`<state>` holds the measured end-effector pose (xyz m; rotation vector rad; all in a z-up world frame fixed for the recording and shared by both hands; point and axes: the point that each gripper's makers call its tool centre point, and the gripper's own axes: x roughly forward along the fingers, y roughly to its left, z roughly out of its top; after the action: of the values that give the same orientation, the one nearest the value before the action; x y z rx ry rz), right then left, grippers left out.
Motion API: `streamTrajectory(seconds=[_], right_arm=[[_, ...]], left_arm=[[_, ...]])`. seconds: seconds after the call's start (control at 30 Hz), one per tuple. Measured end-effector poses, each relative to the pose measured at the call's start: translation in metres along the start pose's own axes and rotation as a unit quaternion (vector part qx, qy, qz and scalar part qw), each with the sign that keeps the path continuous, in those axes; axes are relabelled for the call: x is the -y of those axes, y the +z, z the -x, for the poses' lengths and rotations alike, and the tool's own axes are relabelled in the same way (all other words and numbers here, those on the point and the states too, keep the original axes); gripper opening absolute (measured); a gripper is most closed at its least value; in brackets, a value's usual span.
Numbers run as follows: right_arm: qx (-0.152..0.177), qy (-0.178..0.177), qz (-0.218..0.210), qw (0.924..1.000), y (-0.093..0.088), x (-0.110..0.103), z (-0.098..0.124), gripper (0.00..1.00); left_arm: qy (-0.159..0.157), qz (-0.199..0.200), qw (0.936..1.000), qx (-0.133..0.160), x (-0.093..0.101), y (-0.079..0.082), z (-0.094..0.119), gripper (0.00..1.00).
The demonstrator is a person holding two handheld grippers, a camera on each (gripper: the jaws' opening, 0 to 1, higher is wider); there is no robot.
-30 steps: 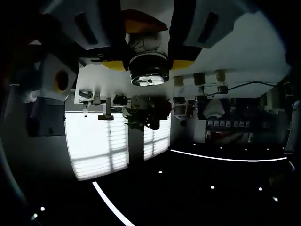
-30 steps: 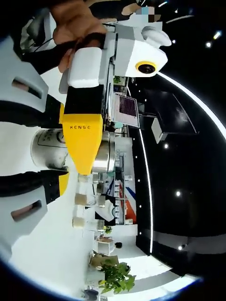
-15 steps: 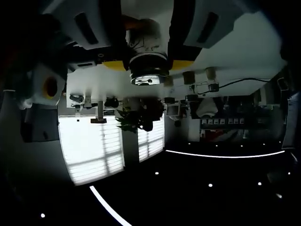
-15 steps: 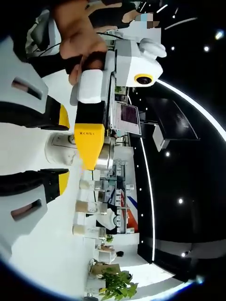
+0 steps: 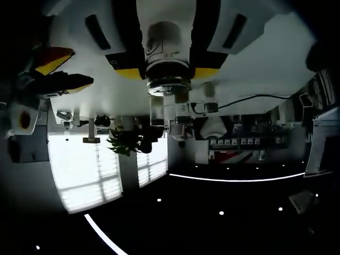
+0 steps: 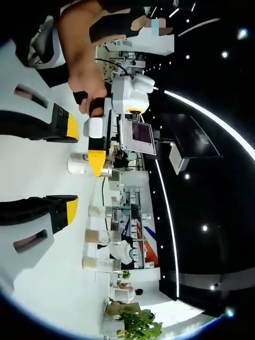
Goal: Rotate the seasoning bottle until the label or dispensing opening points toward the visible target arrow and the bottle remains upright within the marked orientation range
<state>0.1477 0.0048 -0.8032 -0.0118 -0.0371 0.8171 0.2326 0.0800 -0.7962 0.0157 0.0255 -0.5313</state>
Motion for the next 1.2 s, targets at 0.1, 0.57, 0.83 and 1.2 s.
streamTrajectory(seconds=[0.1,0.57,0.83,1.2], right_arm=[[-0.005,0.0,-0.002,1.0,-0.004,0.002,-0.001,0.38],[-0.011,-0.01,-0.012,0.9998,-0.01,0.012,0.0,0.38],[-0.012,-0.01,-0.011,0.9998,-0.01,0.012,0.001,0.38],[-0.016,-0.009,-0.005,0.9998,-0.011,0.009,0.0,0.37]], left_arm=[[0.01,0.0,0.9999,-0.008,-0.011,-0.006,-0.004,0.34],[0.023,-0.006,0.9996,-0.015,-0.032,-0.011,-0.007,0.34],[0.019,-0.01,0.9997,-0.015,-0.039,-0.012,-0.009,0.34],[0.012,-0.019,0.9996,-0.016,-0.036,-0.011,-0.013,0.35]])
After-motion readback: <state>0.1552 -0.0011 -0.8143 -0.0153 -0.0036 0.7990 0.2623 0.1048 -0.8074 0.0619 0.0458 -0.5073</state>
